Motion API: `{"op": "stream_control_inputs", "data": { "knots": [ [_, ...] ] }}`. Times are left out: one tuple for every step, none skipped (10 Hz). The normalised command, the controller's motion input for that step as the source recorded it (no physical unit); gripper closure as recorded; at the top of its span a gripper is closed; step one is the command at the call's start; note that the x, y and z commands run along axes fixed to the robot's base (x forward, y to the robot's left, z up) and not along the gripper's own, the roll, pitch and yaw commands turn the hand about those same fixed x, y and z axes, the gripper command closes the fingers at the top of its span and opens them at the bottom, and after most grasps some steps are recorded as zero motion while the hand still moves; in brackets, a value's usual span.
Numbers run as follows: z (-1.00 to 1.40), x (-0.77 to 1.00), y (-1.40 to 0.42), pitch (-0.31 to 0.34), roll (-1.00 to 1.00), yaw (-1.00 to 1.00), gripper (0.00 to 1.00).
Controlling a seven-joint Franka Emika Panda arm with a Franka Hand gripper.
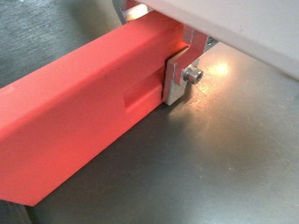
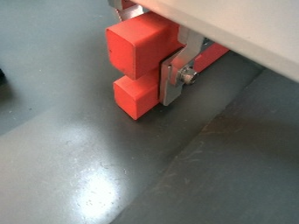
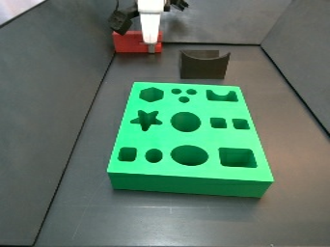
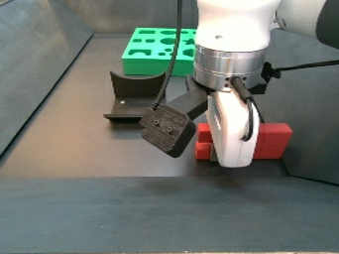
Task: Pick up the double-square object. Move up. Place the double-square object on the fixture. Regrasp the double-square object. Move to above the board. Insert the double-square object.
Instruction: Pick up the double-square object, then move up.
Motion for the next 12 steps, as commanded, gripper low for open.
{"op": "stream_control_inputs", "data": {
  "knots": [
    [0.00, 0.00, 0.00, 0.000, 0.00, 0.00, 1.00],
    [0.00, 0.00, 0.00, 0.000, 0.00, 0.00, 1.00],
    [0.00, 0.00, 0.00, 0.000, 0.00, 0.00, 1.00],
    [0.00, 0.00, 0.00, 0.000, 0.00, 0.00, 1.00],
    [0.00, 0.00, 0.00, 0.000, 0.00, 0.00, 1.00],
    [0.00, 0.00, 0.00, 0.000, 0.00, 0.00, 1.00],
    [0.00, 0.00, 0.00, 0.000, 0.00, 0.00, 1.00],
    [0.83, 0.00, 0.00, 0.000, 0.00, 0.00, 1.00],
    [0.77, -0.03, -0.04, 0.028, -0.01, 0.02, 1.00],
    [0.71, -0.04, -0.04, 0.040, 0.00, 0.01, 1.00],
    [0.54, -0.03, -0.02, 0.055, 0.03, 0.00, 1.00],
    [0.40, -0.02, -0.01, 0.070, 0.05, -0.01, 1.00]
  ]
}}
